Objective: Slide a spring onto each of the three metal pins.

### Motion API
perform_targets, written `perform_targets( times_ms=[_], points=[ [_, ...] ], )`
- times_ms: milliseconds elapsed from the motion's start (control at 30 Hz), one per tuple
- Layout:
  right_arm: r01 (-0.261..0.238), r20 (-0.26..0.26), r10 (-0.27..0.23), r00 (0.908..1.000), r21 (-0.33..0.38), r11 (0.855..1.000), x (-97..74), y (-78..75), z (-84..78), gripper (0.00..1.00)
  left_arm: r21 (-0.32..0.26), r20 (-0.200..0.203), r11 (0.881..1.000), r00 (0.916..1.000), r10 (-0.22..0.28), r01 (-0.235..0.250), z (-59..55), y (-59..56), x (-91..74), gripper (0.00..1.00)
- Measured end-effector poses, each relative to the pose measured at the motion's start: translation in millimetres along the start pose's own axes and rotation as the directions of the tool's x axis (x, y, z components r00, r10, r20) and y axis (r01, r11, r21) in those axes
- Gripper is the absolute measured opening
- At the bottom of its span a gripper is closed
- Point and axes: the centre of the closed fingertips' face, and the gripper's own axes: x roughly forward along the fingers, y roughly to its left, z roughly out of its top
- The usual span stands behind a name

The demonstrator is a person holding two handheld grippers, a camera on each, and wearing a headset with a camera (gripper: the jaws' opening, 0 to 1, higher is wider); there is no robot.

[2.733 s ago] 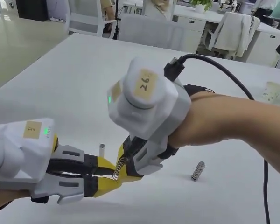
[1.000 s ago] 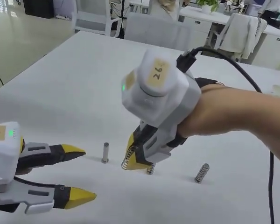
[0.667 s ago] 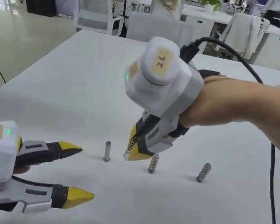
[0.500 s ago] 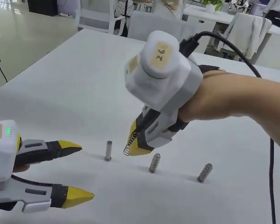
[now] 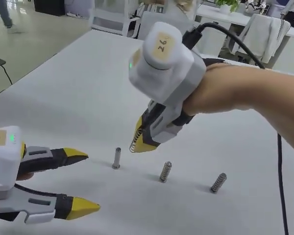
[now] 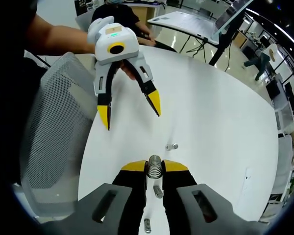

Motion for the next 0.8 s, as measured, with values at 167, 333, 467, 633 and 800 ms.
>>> perform_targets(
  times_ms=[167, 333, 467, 633, 800],
  points=[
    [-0.005, -0.012, 0.005, 0.9999, -0.005, 1.000, 3.4, -8.5, 1.7, 0.09, 0.000, 0.001, 1.000, 1.0000, 0.000, 0.000, 0.8, 0.1, 0.5, 0.57],
    [-0.012, -0.031, 0.011, 0.9994, -0.011, 1.000, 8.9, -13.2, 1.8, 0.09, -0.002, 0.006, 1.000, 1.0000, -0.002, 0.002, 2.3, 0.1, 1.9, 0.57],
    [-0.018, -0.043, 0.018, 0.9989, -0.009, 1.000, 16.9, -21.5, 1.1, 0.09, -0.001, 0.005, 1.000, 1.0000, 0.000, 0.000, 2.2, 0.1, 1.8, 0.57],
    [-0.022, -0.043, 0.022, 0.9988, -0.004, 1.000, 25.5, -29.3, 4.7, 0.09, 0.003, 0.000, 1.000, 1.0000, 0.000, 0.000, 1.9, -0.8, 0.5, 0.57],
    [-0.024, -0.056, 0.023, 0.9981, -0.013, 1.000, 34.4, -30.5, 6.3, 0.09, 0.000, -0.002, 1.000, 1.0000, 0.003, -0.003, 0.9, -0.5, -0.2, 0.57]
  ],
)
